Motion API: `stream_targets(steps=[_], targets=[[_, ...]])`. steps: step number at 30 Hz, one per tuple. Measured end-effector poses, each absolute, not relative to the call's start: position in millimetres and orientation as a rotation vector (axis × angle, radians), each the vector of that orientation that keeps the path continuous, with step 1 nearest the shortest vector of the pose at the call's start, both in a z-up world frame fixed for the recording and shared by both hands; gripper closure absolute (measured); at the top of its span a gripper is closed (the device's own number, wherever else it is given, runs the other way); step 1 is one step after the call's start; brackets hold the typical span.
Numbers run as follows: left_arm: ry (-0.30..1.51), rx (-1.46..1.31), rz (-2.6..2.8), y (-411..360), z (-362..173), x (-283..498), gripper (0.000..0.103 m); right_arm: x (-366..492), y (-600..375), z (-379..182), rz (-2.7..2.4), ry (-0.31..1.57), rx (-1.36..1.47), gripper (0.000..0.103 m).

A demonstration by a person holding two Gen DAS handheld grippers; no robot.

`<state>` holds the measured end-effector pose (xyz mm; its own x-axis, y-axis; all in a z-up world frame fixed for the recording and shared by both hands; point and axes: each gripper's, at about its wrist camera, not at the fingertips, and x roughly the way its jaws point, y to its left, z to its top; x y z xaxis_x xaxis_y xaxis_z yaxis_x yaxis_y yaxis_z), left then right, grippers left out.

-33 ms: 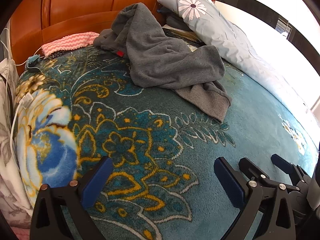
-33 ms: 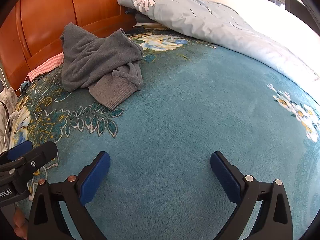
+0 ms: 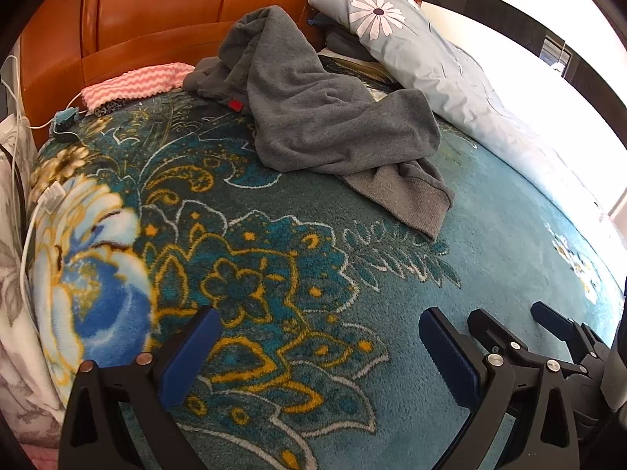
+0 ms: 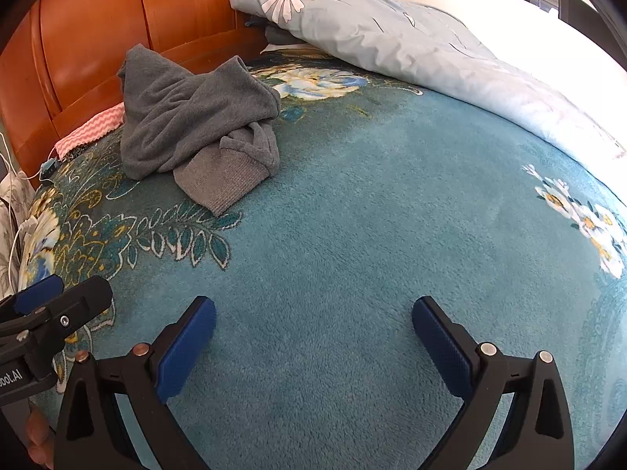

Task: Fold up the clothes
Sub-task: 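Move both open tools toward the crumpled grey sweatshirt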

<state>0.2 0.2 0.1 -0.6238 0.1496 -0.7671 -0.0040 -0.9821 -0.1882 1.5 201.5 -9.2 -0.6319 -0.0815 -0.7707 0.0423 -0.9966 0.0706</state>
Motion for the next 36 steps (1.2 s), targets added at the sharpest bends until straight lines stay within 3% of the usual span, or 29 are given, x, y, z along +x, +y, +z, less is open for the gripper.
stream_targets(steps=[22, 36], targets=[[-0.074, -1.195, 2.84, 10.5, 25.3, 8.2, 0.0, 1.7, 201.2, -9.4, -2.776, -0.06, 1.322, 0.002], [-0.299, -1.033, 2.875, -14.6, 40.8, 19.6, 0.0, 9.1, 210.2, 5.6, -2.736, -0.201, 1.239, 0.002]])
